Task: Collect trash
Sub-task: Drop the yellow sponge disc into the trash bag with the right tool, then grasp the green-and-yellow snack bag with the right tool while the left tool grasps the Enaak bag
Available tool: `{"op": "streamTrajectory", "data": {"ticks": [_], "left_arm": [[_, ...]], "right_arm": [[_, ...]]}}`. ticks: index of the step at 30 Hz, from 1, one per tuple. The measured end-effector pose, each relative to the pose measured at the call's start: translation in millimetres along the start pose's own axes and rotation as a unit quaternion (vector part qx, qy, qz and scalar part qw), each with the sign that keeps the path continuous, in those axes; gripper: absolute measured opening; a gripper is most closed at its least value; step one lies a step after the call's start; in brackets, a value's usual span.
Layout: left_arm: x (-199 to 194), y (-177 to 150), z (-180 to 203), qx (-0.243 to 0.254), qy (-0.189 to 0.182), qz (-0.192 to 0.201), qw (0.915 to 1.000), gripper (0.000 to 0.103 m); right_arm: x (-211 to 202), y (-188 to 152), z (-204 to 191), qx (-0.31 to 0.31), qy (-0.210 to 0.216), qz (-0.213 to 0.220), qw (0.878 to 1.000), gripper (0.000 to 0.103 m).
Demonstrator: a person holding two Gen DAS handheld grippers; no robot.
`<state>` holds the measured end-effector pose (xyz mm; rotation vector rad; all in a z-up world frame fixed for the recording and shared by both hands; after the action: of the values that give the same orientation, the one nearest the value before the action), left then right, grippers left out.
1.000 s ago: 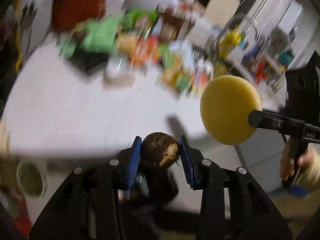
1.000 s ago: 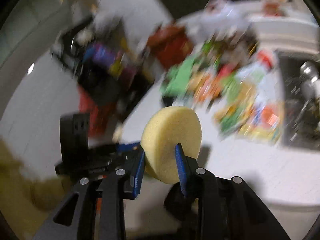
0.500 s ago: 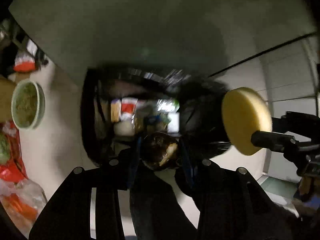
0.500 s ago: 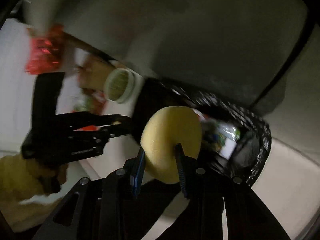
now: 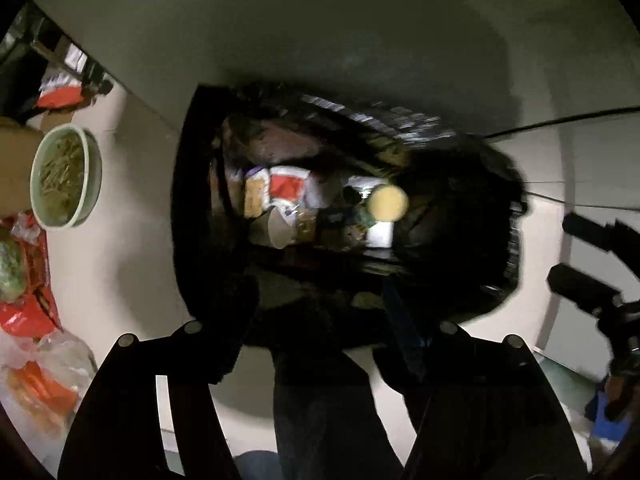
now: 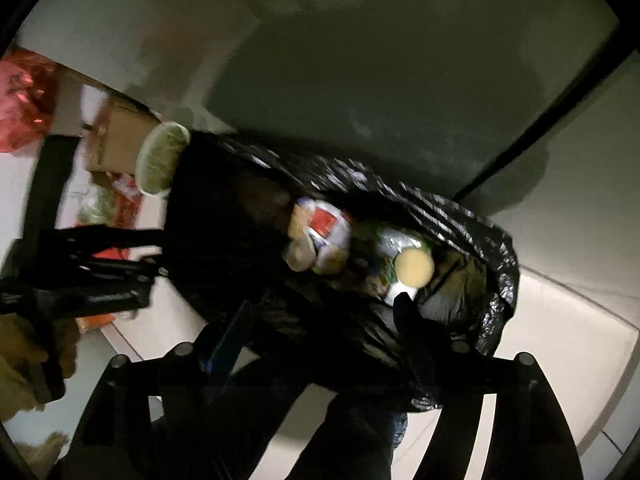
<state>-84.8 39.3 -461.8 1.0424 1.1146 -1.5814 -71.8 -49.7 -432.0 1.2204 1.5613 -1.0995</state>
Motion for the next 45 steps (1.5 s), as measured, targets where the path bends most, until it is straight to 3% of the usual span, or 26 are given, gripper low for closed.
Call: {"op": "streamTrajectory", "data": {"ticks": [2,4,7,8,10,11,14,18,23,27,30,32,33,39,42,45], "left_arm": [[-37.5,-12.7,13.1,0.027,-0.005,0.025,0.9993,0.063],[-72.9,-26.6,23.3,0.05,-0.008,0.05,0.9975,0.063],[-127.9,-43.9,37.9,0.071,-0.017,0.095,0.9928,0.082],[-147.5,-48.8,44.1,0.077,-0.025,0.115,0.9901,0.083],[-172.1,-55.2,55.5,0.088,-0.034,0.137,0.986,0.084],[-184.1,-56.8,61.6,0.092,-0.03,0.15,0.984,0.084],[-209.1,-55.2,73.4,0.093,-0.038,0.176,0.9792,0.084],[-230.2,-51.6,81.1,0.093,-0.04,0.203,0.9739,0.085],[-248.4,-59.7,89.4,0.095,-0.035,0.226,0.9688,0.085],[-255.3,-64.6,86.4,0.087,-0.037,0.23,0.9686,0.085],[-260.3,-64.0,83.4,0.078,-0.039,0.234,0.9684,0.085],[-266.2,-62.5,83.8,0.074,-0.04,0.239,0.9674,0.085],[-271.5,-60.8,85.5,0.073,-0.044,0.244,0.966,0.085],[-304.4,-41.0,93.7,0.068,-0.055,0.285,0.9546,0.085],[-321.7,-20.0,109.3,0.075,-0.052,0.304,0.9484,0.085],[-331.2,0.3,132.7,0.096,-0.065,0.307,0.9447,0.086]], "right_arm": [[-35.2,-0.5,-12.6,-0.019,0.02,0.021,0.999,0.072],[-98.0,-6.2,-42.4,-0.055,0.063,0.067,0.994,0.072],[-182.3,-15.2,-79.4,-0.104,0.102,0.138,0.98,0.078],[-222.2,-16.0,-91.3,-0.12,0.111,0.177,0.971,0.082],[-278.7,-15.9,-101.4,-0.137,0.104,0.25,0.953,0.096],[-307.9,-14.0,-102.5,-0.145,0.089,0.295,0.94,0.098],[-354.6,4.6,-92.2,-0.16,0.017,0.375,0.913,0.098],[-355.6,56.6,-57.3,-0.148,-0.054,0.348,0.924,0.098],[-332.5,108.6,-18.3,-0.111,-0.063,0.294,0.947,0.097],[-321.3,121.3,-0.4,-0.117,-0.064,0.266,0.955,0.092],[-307.7,130.0,-3.3,-0.137,-0.082,0.236,0.959,0.076],[-300.0,133.2,-5.0,-0.145,-0.081,0.221,0.961,0.054],[-299.4,133.7,-6.1,-0.146,-0.075,0.22,0.962,0.053],[-328.9,110.4,-16.0,-0.132,-0.017,0.261,0.956,0.05],[-361.9,81.1,-15.5,-0.11,0.022,0.306,0.945,0.05],[-397.3,49.0,0.5,-0.077,0.023,0.352,0.932,0.05]]}}
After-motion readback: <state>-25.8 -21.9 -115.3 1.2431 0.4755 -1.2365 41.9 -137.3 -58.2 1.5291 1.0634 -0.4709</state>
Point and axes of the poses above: each gripper's, at about its wrist camera, not at the fingertips, and x roughly the way its jaws point, z to its right, y to its top, the point moved 5 cm from there along x, roughly the way its jaws point, and after that the axes turned 10 degrees about -z, right-handed, at the moved point
